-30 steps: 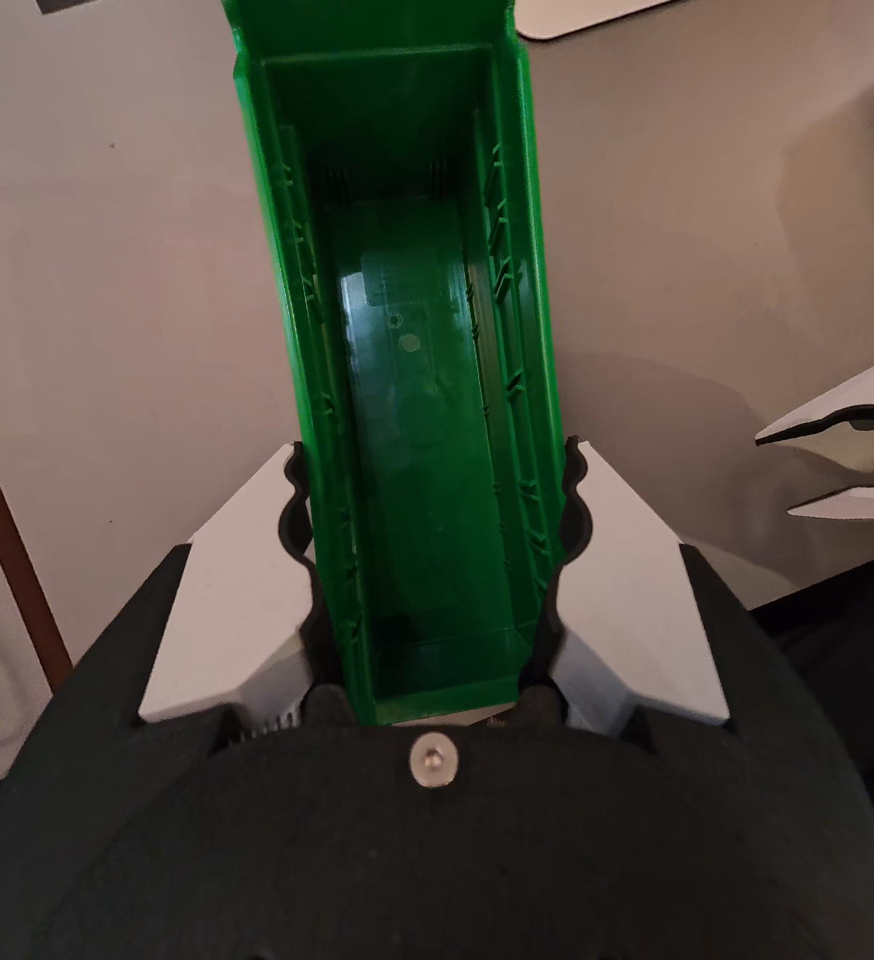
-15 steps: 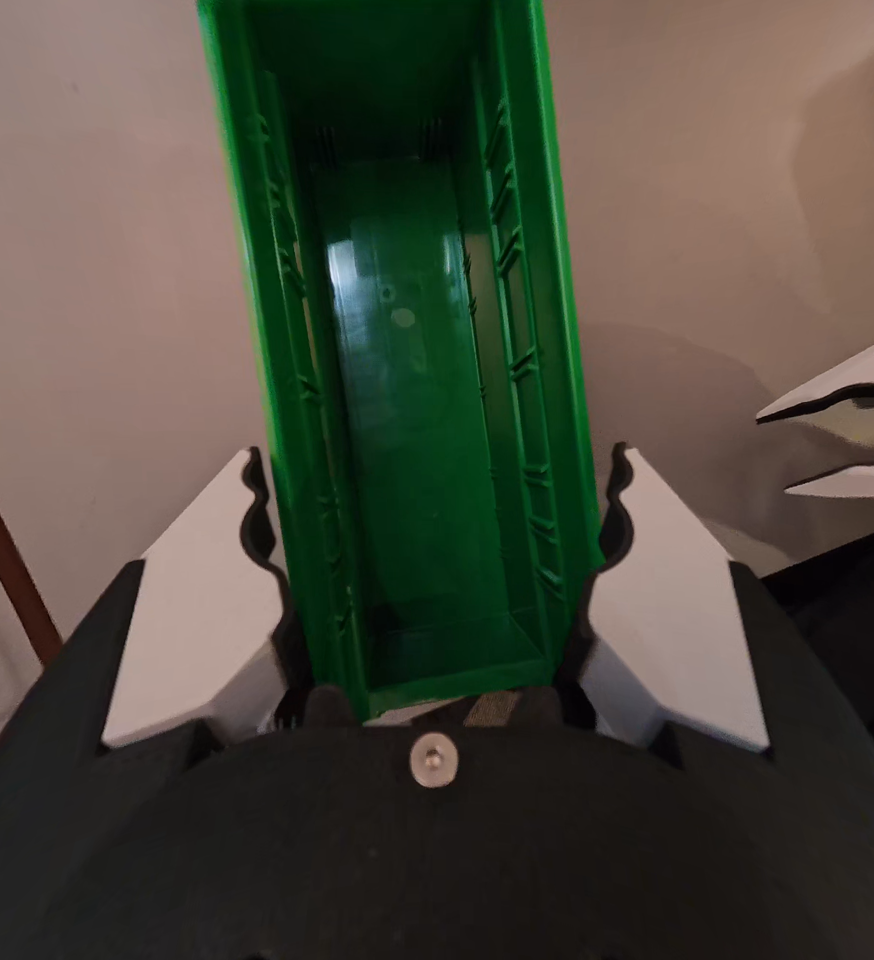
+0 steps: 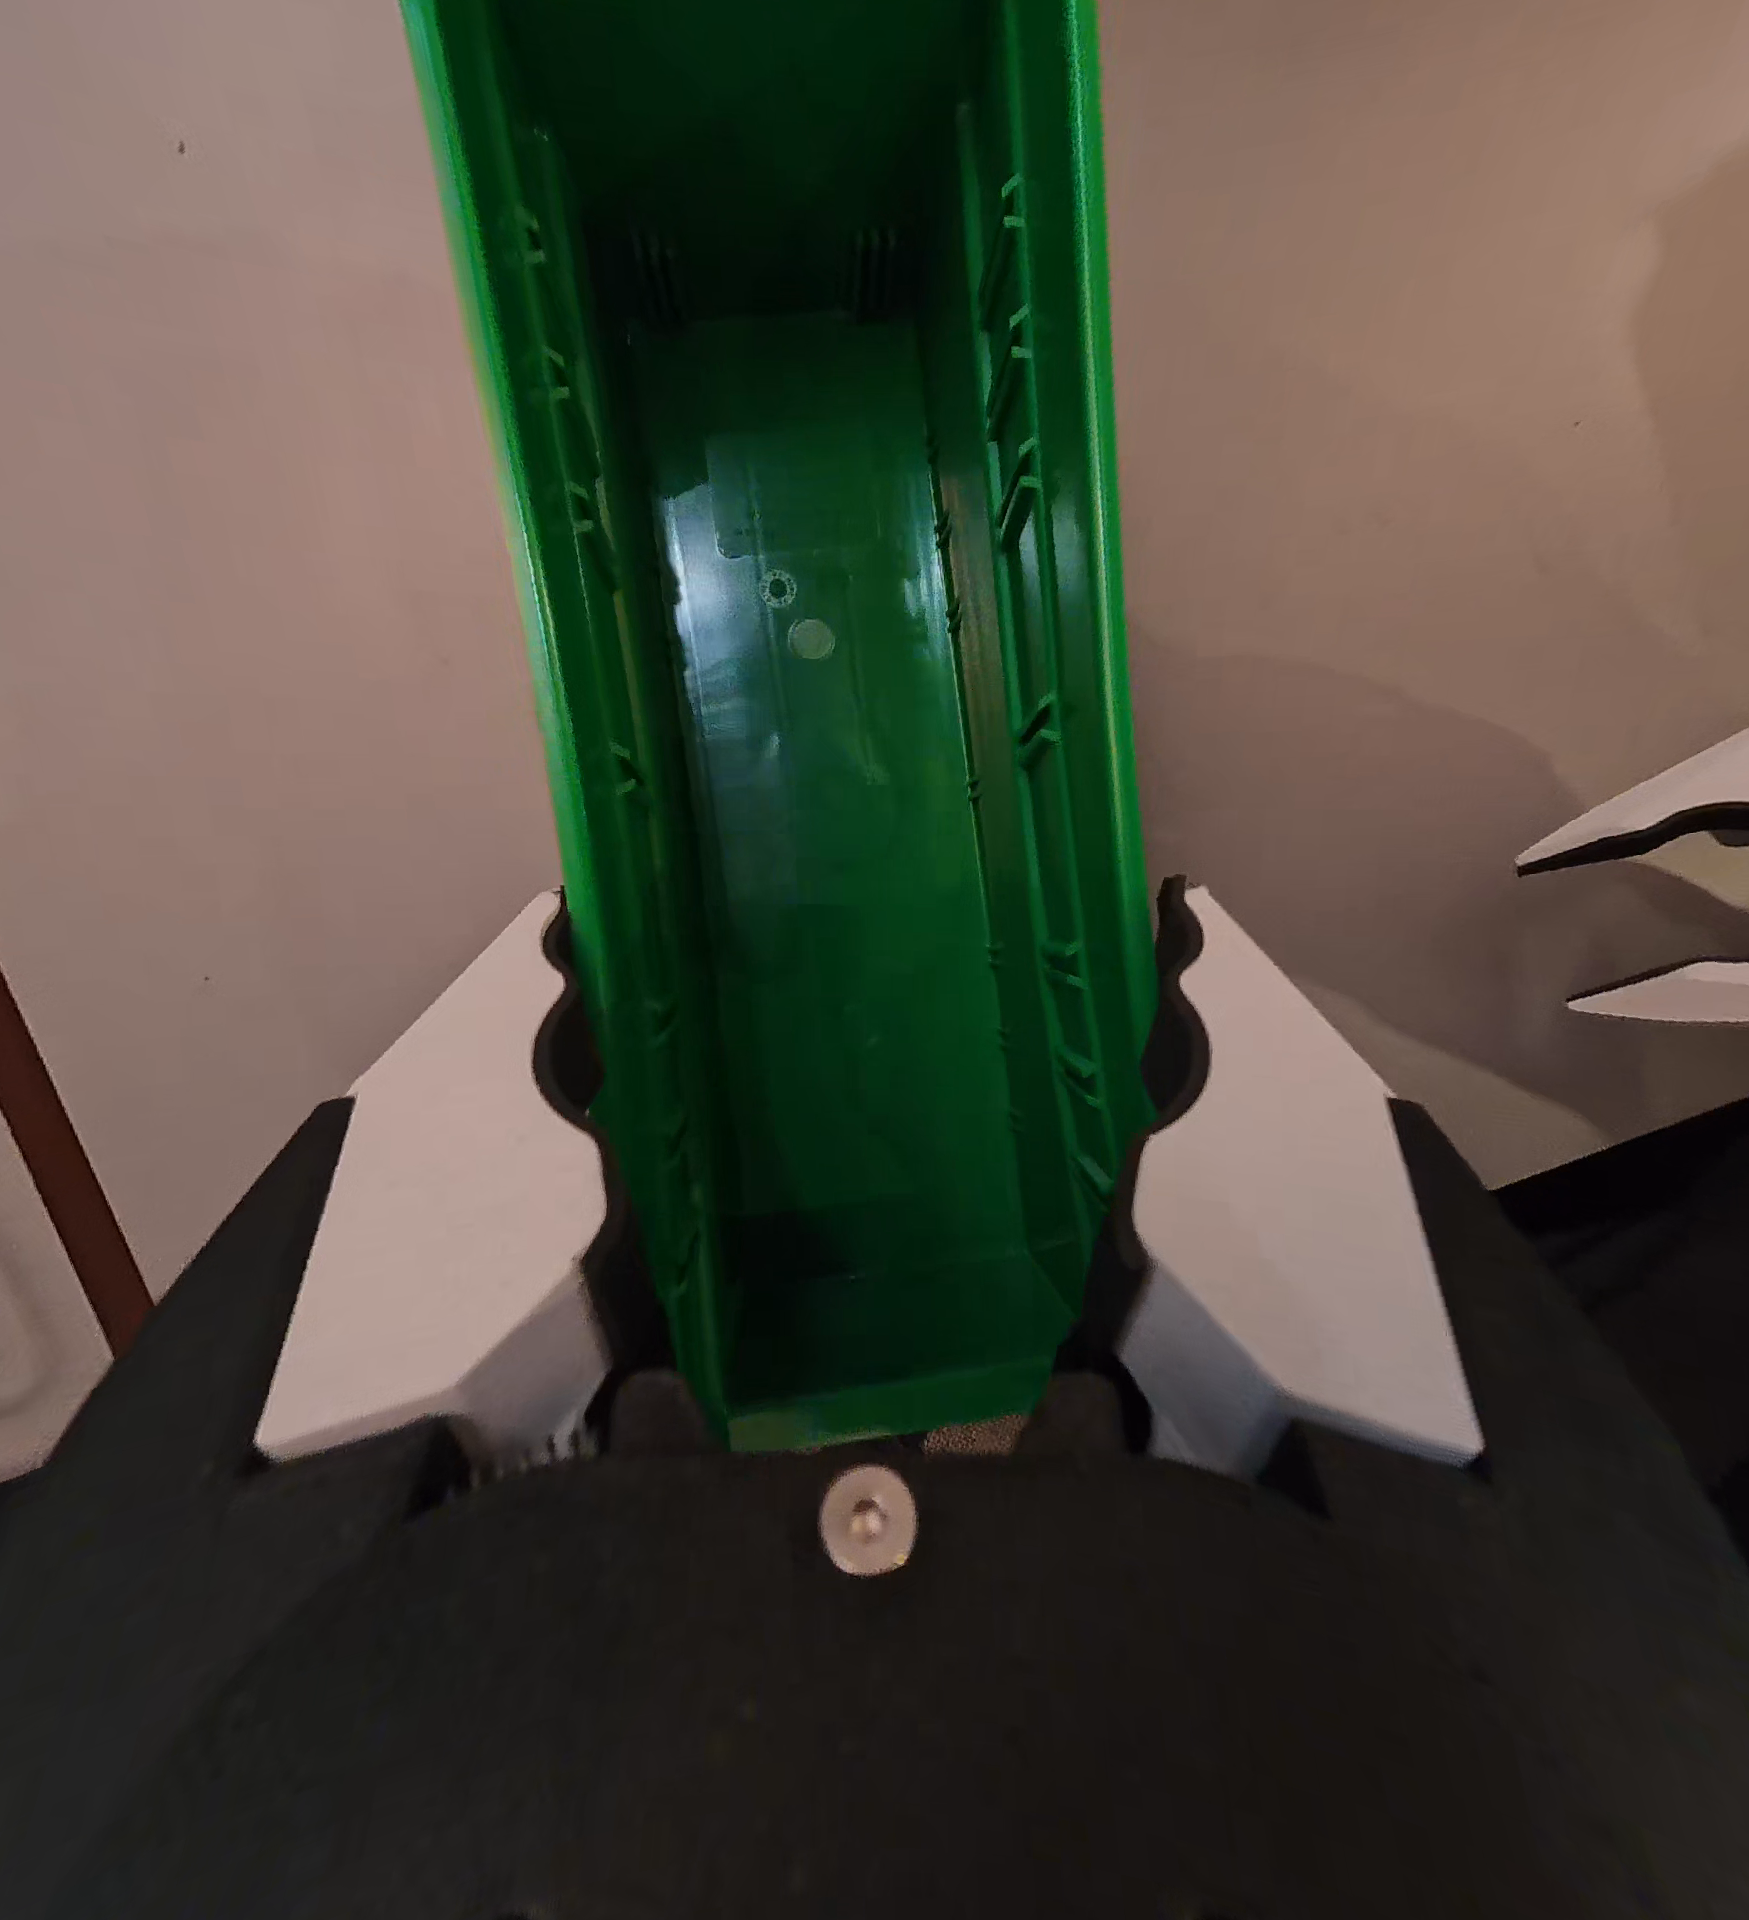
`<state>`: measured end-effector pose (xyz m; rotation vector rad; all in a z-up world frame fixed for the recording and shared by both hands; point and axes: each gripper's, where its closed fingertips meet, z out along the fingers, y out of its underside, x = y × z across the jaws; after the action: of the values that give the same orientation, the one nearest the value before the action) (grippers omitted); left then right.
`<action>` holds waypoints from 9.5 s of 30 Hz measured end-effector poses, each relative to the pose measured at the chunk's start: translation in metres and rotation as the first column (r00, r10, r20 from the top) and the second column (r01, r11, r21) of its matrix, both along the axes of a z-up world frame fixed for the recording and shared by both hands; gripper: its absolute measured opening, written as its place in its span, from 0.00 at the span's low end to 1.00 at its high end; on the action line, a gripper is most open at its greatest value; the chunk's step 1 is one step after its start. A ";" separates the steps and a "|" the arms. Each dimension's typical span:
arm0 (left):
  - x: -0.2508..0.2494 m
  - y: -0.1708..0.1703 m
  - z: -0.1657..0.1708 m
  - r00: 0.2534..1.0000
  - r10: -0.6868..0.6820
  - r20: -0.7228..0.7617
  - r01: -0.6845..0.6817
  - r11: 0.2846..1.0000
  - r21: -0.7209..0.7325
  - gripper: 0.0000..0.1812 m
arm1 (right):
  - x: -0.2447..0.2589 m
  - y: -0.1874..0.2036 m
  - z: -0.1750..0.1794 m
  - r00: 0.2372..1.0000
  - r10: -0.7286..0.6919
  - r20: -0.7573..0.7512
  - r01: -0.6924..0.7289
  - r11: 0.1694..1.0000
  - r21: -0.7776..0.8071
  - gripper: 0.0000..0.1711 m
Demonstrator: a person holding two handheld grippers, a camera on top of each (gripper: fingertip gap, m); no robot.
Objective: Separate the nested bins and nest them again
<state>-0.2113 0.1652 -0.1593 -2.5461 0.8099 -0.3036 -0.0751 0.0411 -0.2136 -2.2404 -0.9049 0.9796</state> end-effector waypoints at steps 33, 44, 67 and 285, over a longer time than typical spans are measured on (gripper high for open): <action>-0.029 0.009 0.087 0.987 0.092 0.134 -0.123 0.963 0.241 0.59 | 0.017 0.009 0.014 0.999 -0.054 -0.007 0.054 0.998 0.033 0.21; 0.059 -0.046 0.170 0.961 -0.120 0.249 0.016 0.923 0.384 0.60 | 0.054 -0.022 0.029 0.992 -0.118 -0.036 0.121 0.989 0.080 0.22; 0.266 -0.072 -0.059 0.956 -0.281 0.085 0.284 0.959 -0.020 0.69 | 0.141 -0.064 0.059 0.930 -0.339 -0.139 0.359 0.919 0.162 0.30; 0.009 -0.009 -0.050 0.999 0.053 0.000 -0.052 0.978 -0.200 0.74 | -0.115 0.045 0.011 0.992 0.118 -0.047 -0.091 0.919 0.385 0.21</action>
<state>-0.2020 0.1557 -0.2094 -2.7468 0.7416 -0.3928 -0.1897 0.0858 -0.2030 -1.8351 -1.0900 0.8362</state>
